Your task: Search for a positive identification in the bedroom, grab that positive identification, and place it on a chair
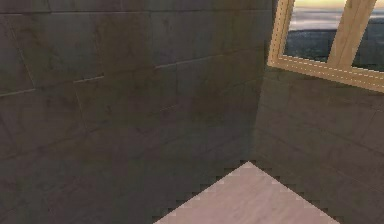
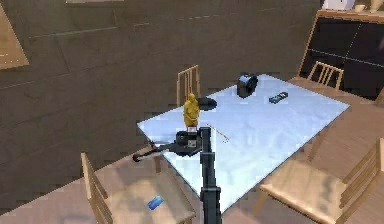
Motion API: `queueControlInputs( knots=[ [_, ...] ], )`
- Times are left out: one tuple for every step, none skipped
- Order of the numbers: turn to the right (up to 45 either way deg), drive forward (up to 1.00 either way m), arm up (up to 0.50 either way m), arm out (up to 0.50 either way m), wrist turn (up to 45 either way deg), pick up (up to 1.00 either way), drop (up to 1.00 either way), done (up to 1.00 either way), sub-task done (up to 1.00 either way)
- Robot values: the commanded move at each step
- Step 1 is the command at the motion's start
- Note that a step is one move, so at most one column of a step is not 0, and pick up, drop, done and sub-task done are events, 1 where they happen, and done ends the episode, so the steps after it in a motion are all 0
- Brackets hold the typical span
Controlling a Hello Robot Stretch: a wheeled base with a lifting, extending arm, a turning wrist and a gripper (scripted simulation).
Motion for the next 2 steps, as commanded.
queueControlInputs(
  knots=[
    [0.0, 0.00, 0.00, -0.08, 0.0, 0.00, 0.00, 0.00, 0.00],
    [0.0, 0.00, 0.00, 0.00, 0.0, 0.00, 0.00, 1.00, 0.00]
  ],
)
